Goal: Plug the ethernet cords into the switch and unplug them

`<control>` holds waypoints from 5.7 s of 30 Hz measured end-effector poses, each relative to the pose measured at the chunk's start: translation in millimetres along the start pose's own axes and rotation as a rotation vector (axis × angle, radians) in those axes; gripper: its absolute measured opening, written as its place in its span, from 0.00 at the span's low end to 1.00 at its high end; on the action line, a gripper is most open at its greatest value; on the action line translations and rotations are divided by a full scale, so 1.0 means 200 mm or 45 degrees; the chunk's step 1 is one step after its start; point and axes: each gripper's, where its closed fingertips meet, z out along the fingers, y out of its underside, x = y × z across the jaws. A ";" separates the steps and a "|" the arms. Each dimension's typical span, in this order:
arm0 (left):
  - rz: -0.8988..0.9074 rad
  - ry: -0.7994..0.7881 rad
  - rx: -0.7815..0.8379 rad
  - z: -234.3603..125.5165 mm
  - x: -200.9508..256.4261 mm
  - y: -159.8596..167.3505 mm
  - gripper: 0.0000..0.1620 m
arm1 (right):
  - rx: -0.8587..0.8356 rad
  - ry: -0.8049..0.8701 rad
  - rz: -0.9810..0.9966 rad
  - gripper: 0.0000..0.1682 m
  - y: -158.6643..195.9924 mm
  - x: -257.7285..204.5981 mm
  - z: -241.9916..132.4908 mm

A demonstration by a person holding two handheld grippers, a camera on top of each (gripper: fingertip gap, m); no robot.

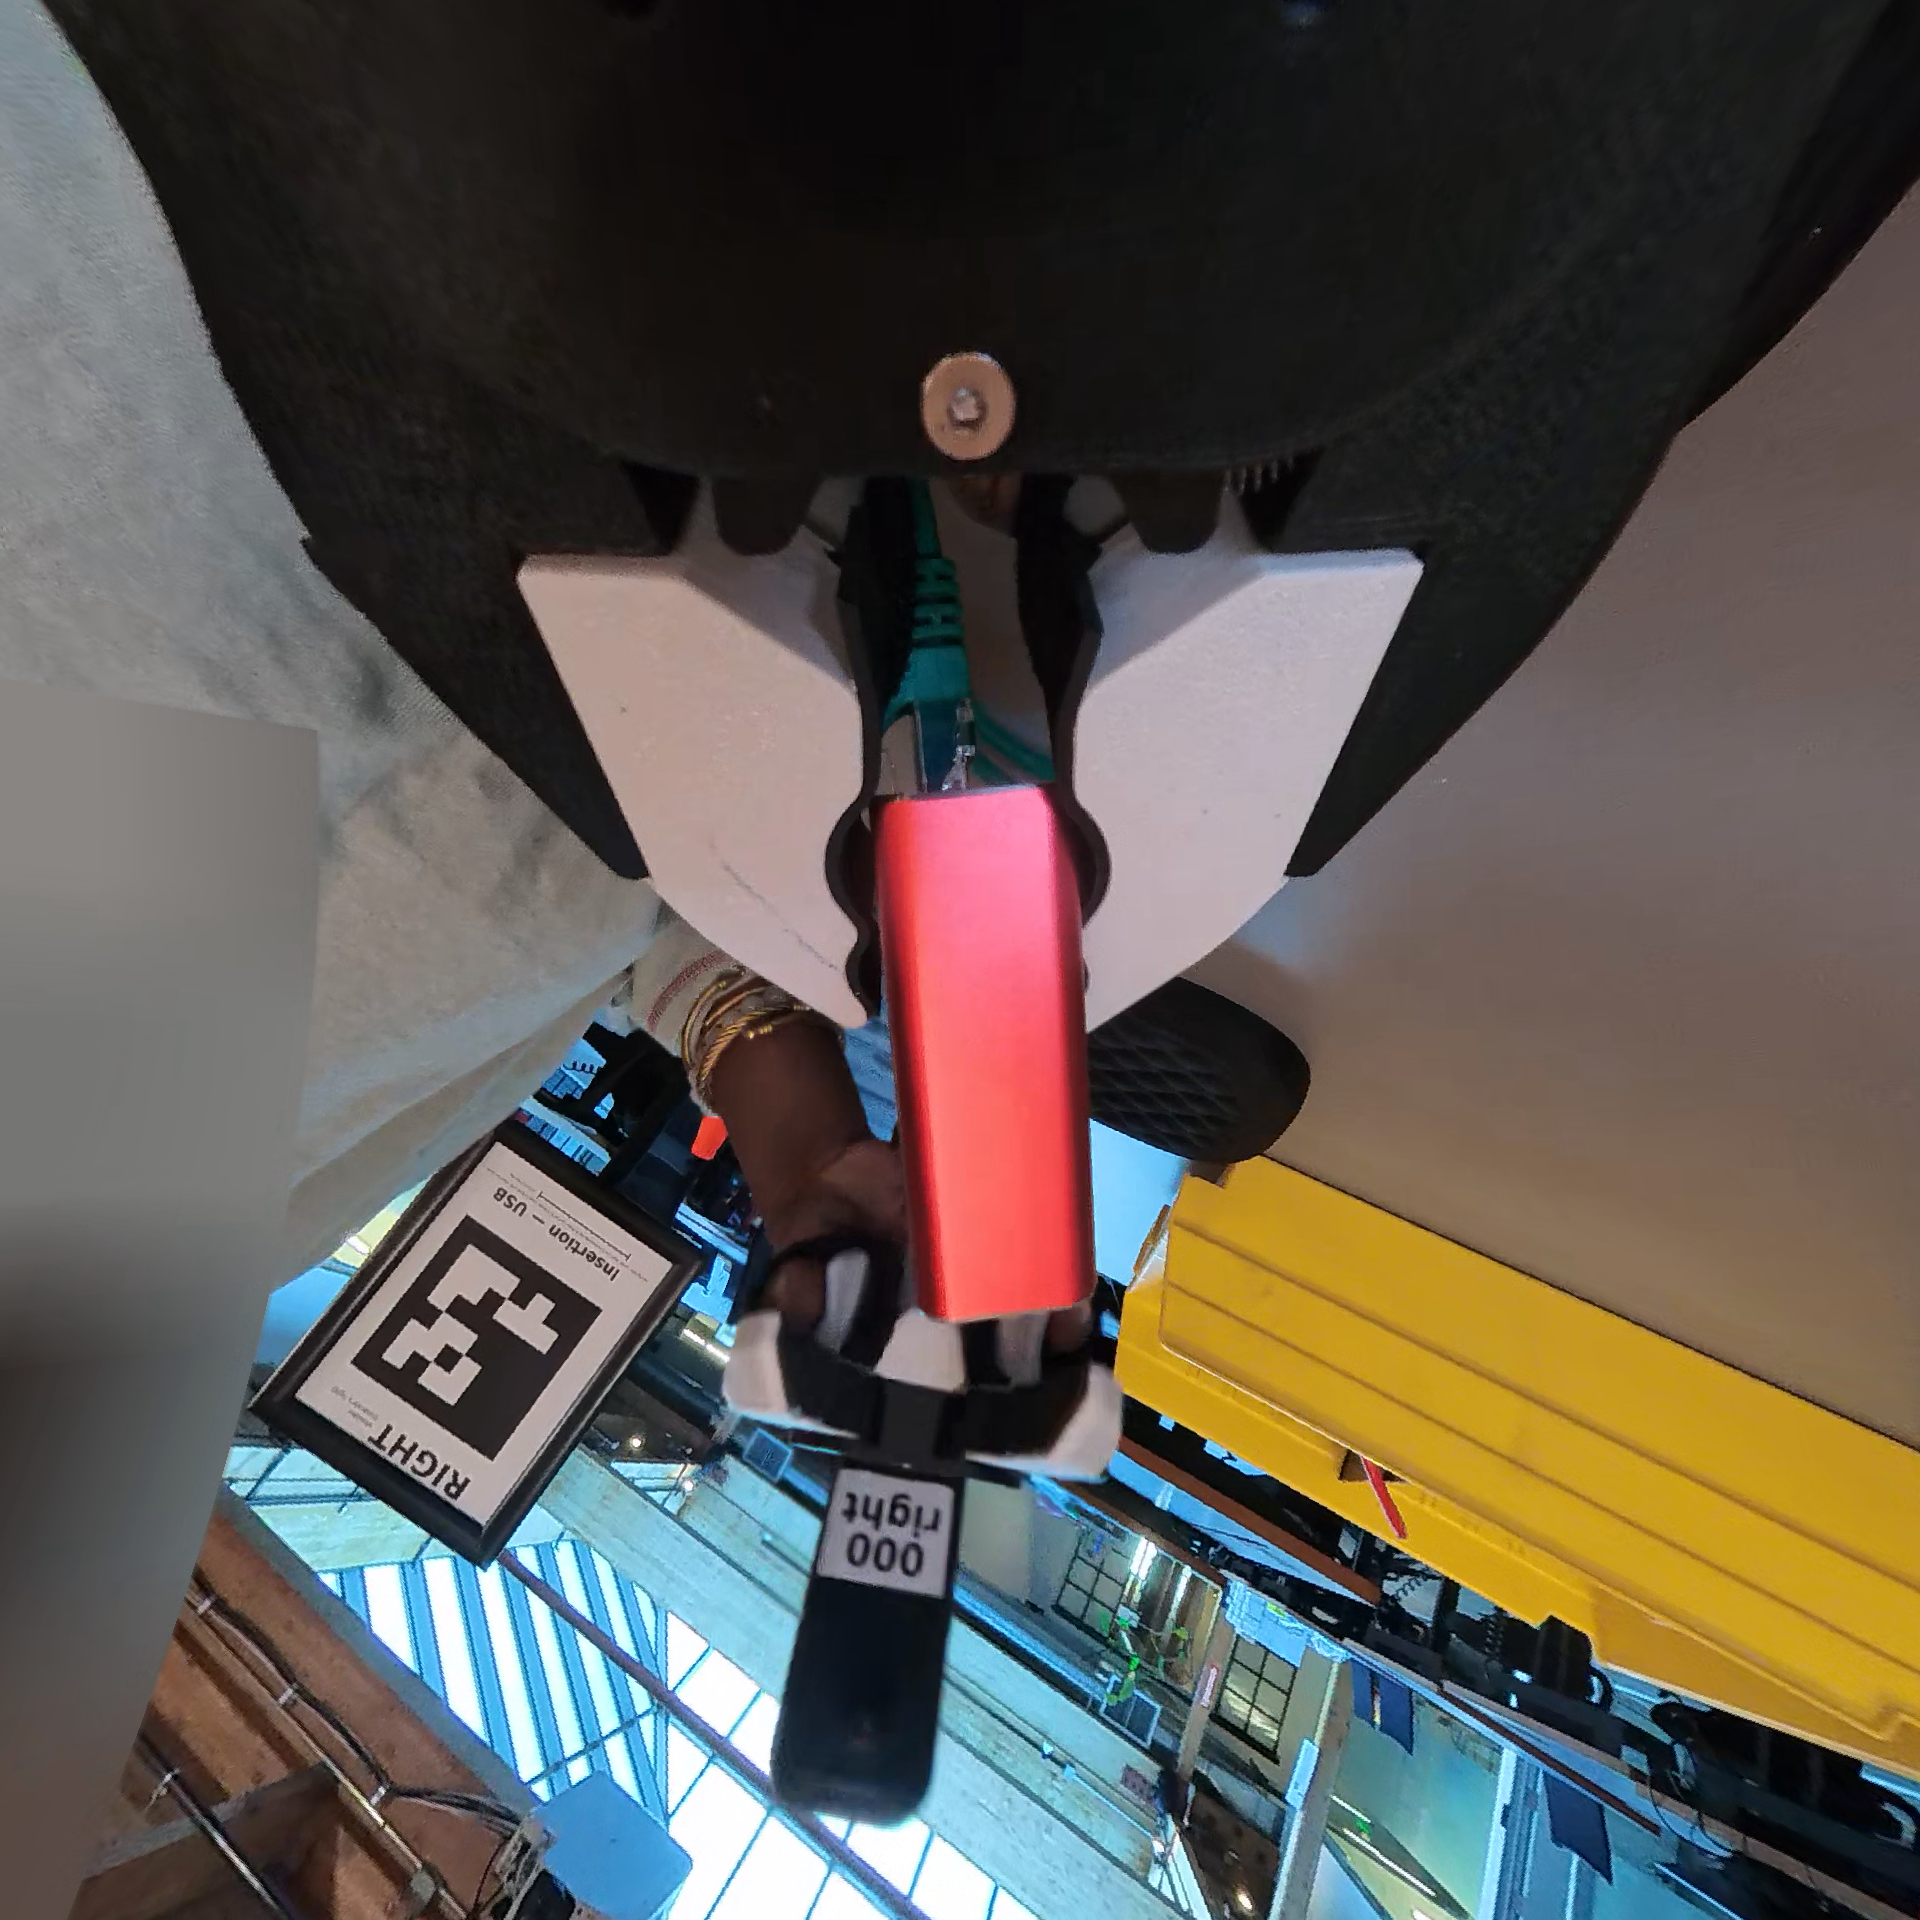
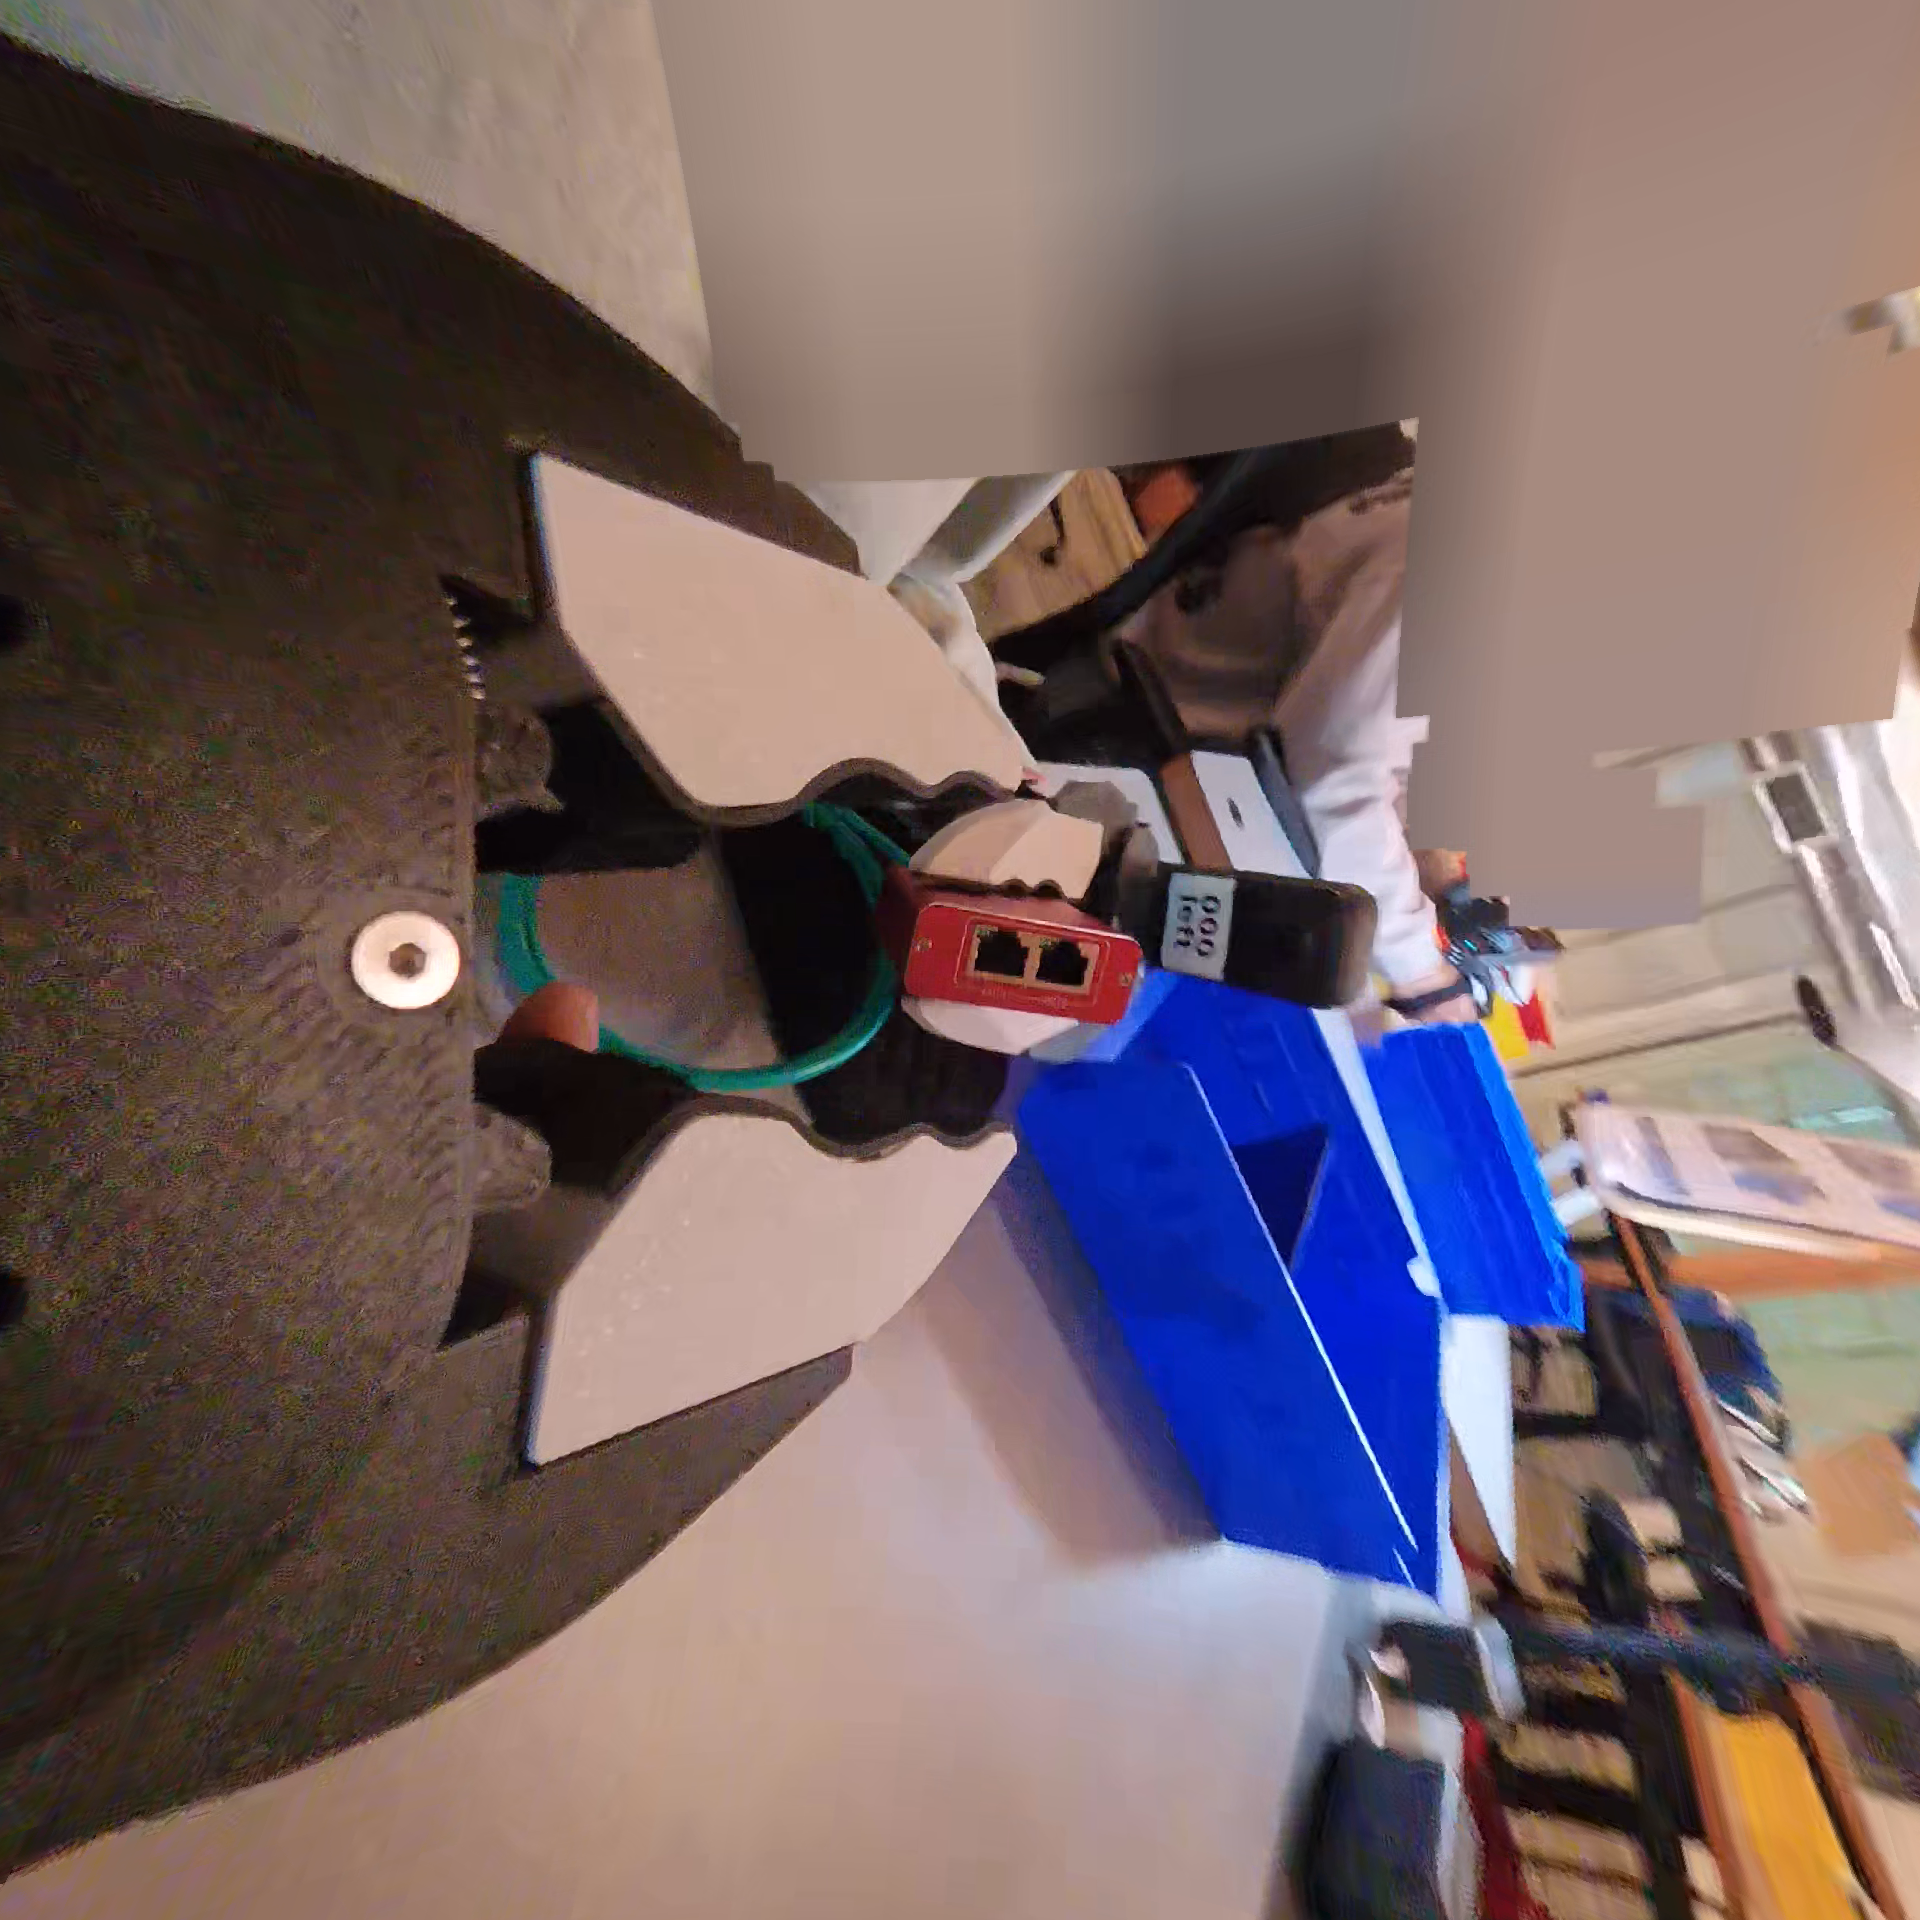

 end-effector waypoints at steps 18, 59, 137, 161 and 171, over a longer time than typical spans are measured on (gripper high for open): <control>0.350 -0.513 0.684 -0.28 0.06 -0.51 0.40 | 0.359 0.082 0.019 0.16 -0.21 0.17 0.07; 0.339 -0.111 0.038 0.08 0.21 -0.23 0.17 | -0.030 -0.390 -0.214 0.16 0.08 -0.22 0.15; 0.138 0.047 0.363 0.05 0.11 -0.22 0.17 | 0.345 0.127 -0.479 0.08 -0.05 -0.09 0.10; 0.499 -0.033 0.468 -0.03 0.17 -0.27 0.17 | 0.401 0.478 -0.657 0.08 -0.27 0.00 -0.38; 0.455 -0.041 0.465 -0.04 0.15 -0.25 0.17 | 0.049 1.444 -0.194 0.08 -0.03 0.39 -1.19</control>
